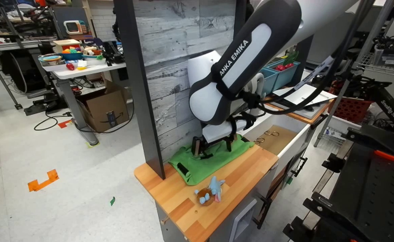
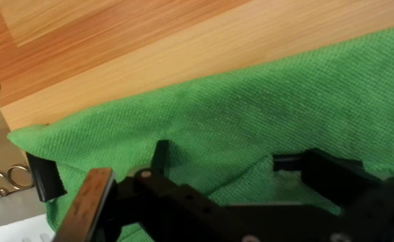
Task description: Move the green towel to the right
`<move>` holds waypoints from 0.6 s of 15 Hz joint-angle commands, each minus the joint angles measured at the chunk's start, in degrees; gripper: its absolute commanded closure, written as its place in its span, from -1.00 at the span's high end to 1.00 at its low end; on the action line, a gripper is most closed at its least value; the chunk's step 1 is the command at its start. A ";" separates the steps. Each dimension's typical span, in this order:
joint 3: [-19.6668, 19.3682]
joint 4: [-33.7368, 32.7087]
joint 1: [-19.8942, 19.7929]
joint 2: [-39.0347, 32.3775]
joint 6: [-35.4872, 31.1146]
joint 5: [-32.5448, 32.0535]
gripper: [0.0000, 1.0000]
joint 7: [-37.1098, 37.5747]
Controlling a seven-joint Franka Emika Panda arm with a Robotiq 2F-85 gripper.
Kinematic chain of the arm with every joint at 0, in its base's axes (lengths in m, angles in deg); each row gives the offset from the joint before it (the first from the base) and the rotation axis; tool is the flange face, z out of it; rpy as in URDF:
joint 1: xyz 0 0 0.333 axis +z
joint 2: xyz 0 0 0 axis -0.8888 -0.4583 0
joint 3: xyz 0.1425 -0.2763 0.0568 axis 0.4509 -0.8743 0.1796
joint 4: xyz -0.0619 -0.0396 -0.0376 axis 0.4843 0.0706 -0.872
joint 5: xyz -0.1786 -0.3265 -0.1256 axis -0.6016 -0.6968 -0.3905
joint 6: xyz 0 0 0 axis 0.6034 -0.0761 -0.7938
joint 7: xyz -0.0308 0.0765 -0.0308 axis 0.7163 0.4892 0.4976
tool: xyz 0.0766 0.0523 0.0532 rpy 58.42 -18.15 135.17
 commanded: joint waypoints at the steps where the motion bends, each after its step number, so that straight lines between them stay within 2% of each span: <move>1: -2.52 1.77 -0.16 0.46 -0.84 -0.87 1.00 -0.31; 6: -6.26 5.74 0.35 1.62 0.60 -1.08 1.00 2.47; 9: -7.55 9.02 0.87 2.87 -0.01 -3.10 1.00 0.40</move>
